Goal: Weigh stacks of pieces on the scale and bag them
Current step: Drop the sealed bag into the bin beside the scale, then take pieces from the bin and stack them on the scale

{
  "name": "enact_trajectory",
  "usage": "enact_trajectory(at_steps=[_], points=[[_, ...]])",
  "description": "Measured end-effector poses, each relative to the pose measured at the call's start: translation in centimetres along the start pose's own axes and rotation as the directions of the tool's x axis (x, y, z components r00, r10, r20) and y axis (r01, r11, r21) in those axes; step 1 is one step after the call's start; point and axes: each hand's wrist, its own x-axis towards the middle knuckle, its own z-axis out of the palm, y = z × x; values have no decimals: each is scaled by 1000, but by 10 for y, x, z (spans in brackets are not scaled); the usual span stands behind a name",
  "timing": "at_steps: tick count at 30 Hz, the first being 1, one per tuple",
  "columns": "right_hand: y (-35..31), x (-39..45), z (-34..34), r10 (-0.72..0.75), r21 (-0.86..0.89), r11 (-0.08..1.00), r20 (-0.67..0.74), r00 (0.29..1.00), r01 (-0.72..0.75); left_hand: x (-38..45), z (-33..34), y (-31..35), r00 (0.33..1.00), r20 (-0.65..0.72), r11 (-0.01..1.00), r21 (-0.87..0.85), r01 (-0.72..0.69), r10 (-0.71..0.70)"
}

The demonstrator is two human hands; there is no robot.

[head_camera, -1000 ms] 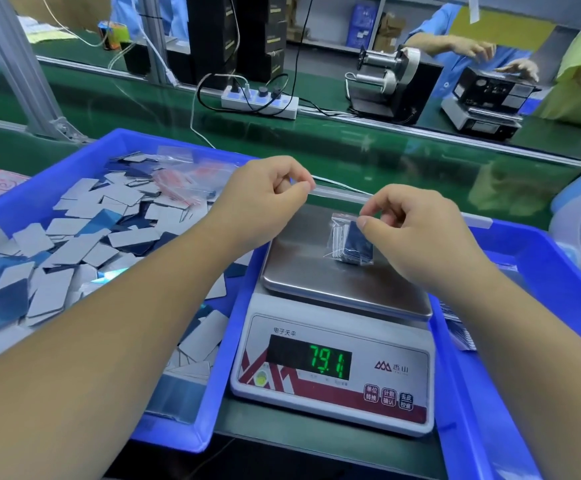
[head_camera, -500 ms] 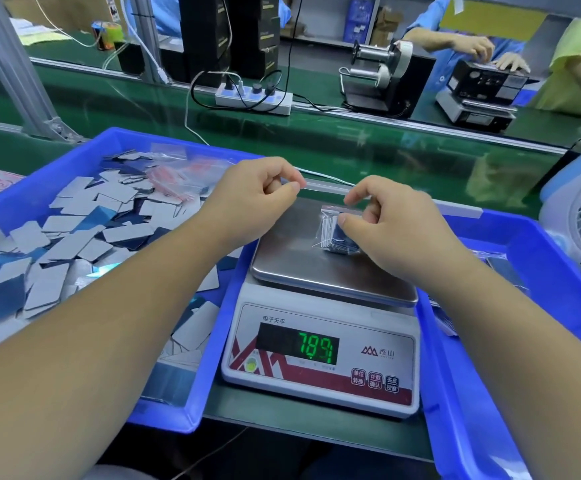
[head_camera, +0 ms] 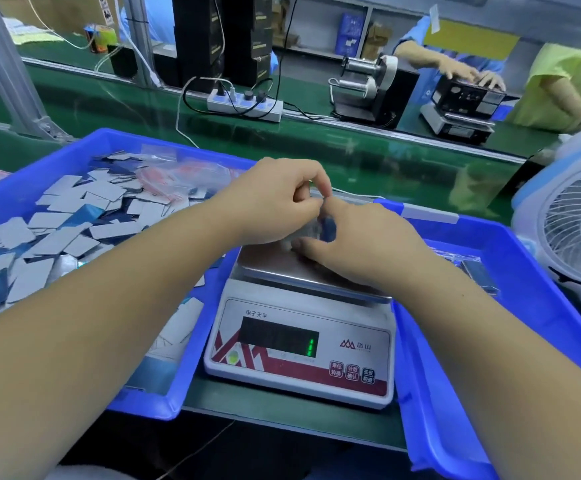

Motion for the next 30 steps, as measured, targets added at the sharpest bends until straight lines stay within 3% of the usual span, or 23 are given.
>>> enact_trajectory(at_steps=[7, 12, 14, 18, 23, 30], points=[[31, -15, -39, -101, 43, 994, 125, 987, 97, 17, 19, 51, 995, -39, 994, -68, -89, 87], [90, -37, -45, 158, 160, 972, 111, 981, -174, 17, 52, 75, 990, 43, 986, -106, -126, 131], [108, -46, -37, 248, 90, 961, 120, 961, -260, 15, 62, 76, 985, 107, 988, -85, -125, 134], [116, -54, -18, 281, -18, 957, 286, 916, -288, 12, 72, 74, 974, 183, 991, -47, -124, 131], [92, -42, -29, 226, 16, 973, 84, 970, -228, 10, 64, 67, 978, 169, 993, -37, -114, 118], [14, -19, -34, -15, 67, 998, 45, 999, 12, 1, 21, 27, 992, 93, 996, 30, 84, -86]])
